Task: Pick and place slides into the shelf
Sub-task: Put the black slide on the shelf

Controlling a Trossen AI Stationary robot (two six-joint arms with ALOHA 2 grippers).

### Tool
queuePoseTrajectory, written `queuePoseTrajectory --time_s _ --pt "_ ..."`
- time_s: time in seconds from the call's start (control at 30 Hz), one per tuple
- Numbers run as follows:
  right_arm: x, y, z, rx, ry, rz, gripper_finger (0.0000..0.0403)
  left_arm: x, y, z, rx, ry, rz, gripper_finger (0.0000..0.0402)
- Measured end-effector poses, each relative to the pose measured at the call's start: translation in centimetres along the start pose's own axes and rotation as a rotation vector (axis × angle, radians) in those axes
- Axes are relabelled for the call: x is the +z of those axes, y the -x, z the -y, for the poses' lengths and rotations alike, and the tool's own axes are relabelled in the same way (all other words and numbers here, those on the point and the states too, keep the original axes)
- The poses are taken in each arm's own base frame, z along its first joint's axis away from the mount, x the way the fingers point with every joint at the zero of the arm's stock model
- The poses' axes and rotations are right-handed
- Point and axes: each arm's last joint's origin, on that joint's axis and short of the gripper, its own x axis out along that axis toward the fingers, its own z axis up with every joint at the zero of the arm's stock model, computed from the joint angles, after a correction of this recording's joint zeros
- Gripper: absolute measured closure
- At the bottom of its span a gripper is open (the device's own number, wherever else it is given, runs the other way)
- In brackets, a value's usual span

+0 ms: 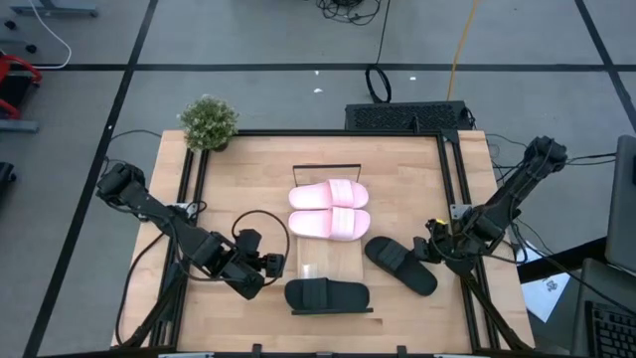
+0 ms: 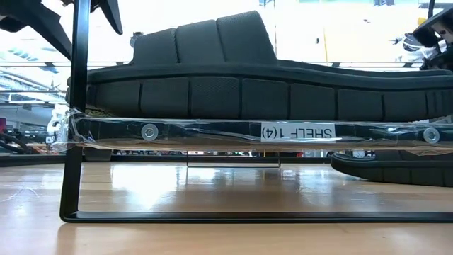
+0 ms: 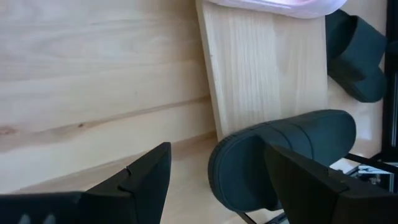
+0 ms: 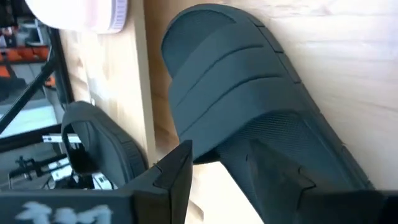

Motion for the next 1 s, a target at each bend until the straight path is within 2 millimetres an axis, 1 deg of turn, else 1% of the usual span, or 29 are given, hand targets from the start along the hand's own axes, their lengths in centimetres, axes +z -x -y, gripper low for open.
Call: queuePoseTrajectory --time_s 0.17,0.4,0.77,0.9,1.0 --pt "-0.2 -0.7 0.1 0.008 -0.033 0.062 0.0261 0.2 -0.1 0.0 0.007 -0.027 0.001 0.0146" --pt "-0.6 -1.9 0.5 -0.040 -0.061 0.100 0.0261 0.2 -0.1 -0.1 0.023 -0.036 0.005 0.0146" --pt "-1.1 -3.1 0.5 0.003 -0.045 0.182 0.0262 0.2 -0.1 -0.1 0.023 -0.035 0.004 0.0146" --pt "-1.1 -3.4 0.6 0.005 -0.027 0.198 0.0282 0.2 -0.1 -0.1 0.023 -0.034 0.004 0.0146" --pt "-1.1 -3.4 0.6 0.003 -0.010 0.199 0.0315 0.2 -0.1 -0.1 0.023 -0.034 0.004 0.0146"
